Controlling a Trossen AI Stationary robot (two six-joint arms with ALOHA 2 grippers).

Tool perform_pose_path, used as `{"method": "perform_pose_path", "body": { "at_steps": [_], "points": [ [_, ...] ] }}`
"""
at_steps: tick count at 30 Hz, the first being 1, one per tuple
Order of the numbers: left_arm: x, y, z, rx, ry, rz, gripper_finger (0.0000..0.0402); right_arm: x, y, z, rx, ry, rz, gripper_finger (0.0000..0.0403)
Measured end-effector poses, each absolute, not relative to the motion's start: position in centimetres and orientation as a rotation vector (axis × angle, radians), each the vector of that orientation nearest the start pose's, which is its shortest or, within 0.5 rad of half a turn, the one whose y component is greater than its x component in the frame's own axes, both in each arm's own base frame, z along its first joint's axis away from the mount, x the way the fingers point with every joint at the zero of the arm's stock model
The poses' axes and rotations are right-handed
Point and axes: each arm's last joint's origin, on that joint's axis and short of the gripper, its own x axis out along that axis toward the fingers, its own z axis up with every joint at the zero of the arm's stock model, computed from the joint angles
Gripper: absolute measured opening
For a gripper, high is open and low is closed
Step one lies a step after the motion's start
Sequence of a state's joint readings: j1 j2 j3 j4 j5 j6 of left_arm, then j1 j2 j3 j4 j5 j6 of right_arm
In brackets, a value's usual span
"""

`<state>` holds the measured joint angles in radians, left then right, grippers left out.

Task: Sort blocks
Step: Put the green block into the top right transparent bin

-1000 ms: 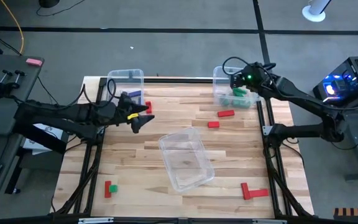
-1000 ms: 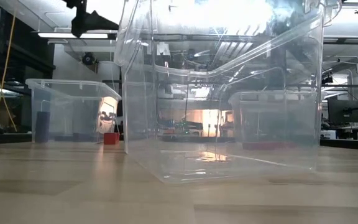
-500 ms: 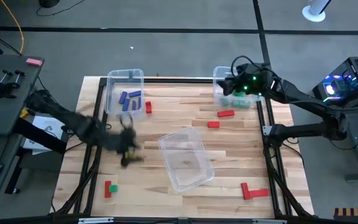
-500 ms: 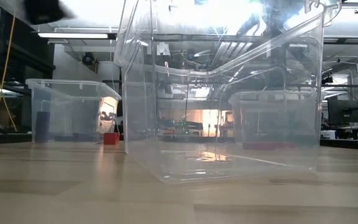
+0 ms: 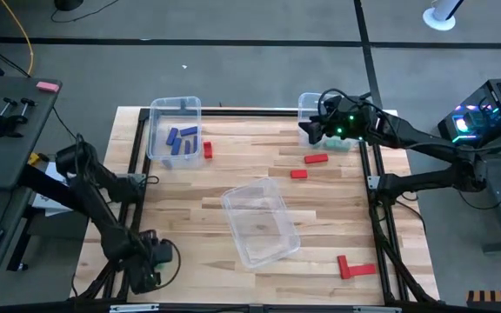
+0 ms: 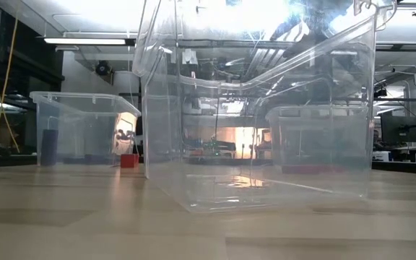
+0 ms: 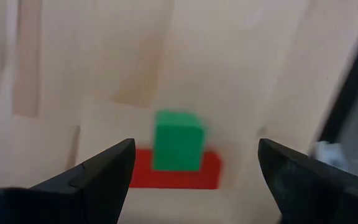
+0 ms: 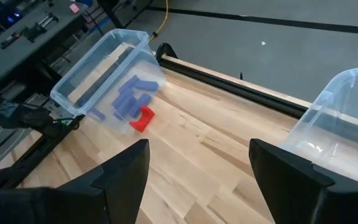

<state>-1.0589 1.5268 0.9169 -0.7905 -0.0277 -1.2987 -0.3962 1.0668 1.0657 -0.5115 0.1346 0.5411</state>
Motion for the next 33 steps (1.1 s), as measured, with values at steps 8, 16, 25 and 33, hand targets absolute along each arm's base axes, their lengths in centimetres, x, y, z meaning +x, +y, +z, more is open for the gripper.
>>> {"method": "perform_pose_path", "body": {
  "at_steps": [8, 16, 25, 33],
  "points": [
    [12.2, -23.1, 16.8, -0.168, 1.463, 0.075, 0.0326, 20.3, -8.9, 34.7, 0.593, 0.364, -0.651, 0.0272],
    [12.5, -23.4, 15.7, -0.138, 1.459, 0.103, 0.0326, 20.2, -8.9, 34.5, 0.612, 0.380, -0.660, 0.0272],
    [12.8, -24.1, 15.0, -0.147, 1.459, 0.067, 0.0313, 20.2, -8.9, 34.5, 0.612, 0.380, -0.660, 0.0272],
    [12.7, -24.2, 14.4, -0.140, 1.512, 0.071, 0.0240, 20.2, -8.9, 34.5, 0.612, 0.381, -0.660, 0.0272]
  ]
}}
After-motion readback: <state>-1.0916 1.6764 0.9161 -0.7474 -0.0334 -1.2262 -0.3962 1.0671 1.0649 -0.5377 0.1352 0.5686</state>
